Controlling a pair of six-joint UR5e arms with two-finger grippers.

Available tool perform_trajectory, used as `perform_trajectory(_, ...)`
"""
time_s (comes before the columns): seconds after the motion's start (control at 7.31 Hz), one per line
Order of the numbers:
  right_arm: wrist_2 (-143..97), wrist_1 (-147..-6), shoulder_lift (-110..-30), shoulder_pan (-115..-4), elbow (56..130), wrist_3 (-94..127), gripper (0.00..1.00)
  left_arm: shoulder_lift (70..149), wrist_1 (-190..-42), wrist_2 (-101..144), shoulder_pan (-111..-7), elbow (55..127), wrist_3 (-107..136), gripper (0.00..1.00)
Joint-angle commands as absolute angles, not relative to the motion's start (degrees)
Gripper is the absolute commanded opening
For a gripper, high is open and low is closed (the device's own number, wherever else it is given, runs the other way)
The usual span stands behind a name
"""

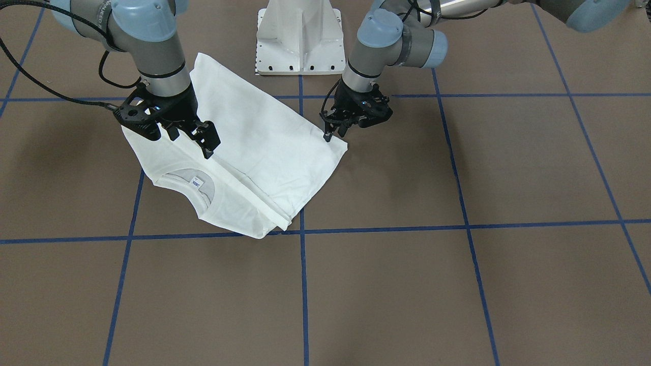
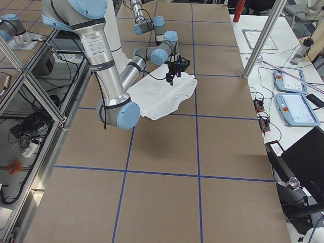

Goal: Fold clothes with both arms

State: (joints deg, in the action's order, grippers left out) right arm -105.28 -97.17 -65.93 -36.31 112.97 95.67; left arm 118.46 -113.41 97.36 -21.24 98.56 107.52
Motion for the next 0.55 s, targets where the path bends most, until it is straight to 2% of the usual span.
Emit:
perform_trajectory(0.0, -105.3, -97.0, -66.0, -36.4, 112.9, 95.6, 1.00, 118.5, -115.3, 95.5, -22.7, 96.8, 106.3, 0.00)
perform_trajectory(0.41, -105.9, -97.0, -66.4, -36.4, 112.9, 95.6, 1.00, 118.7, -116.1, 95.4, -30.8, 95.1, 93.6, 0.00)
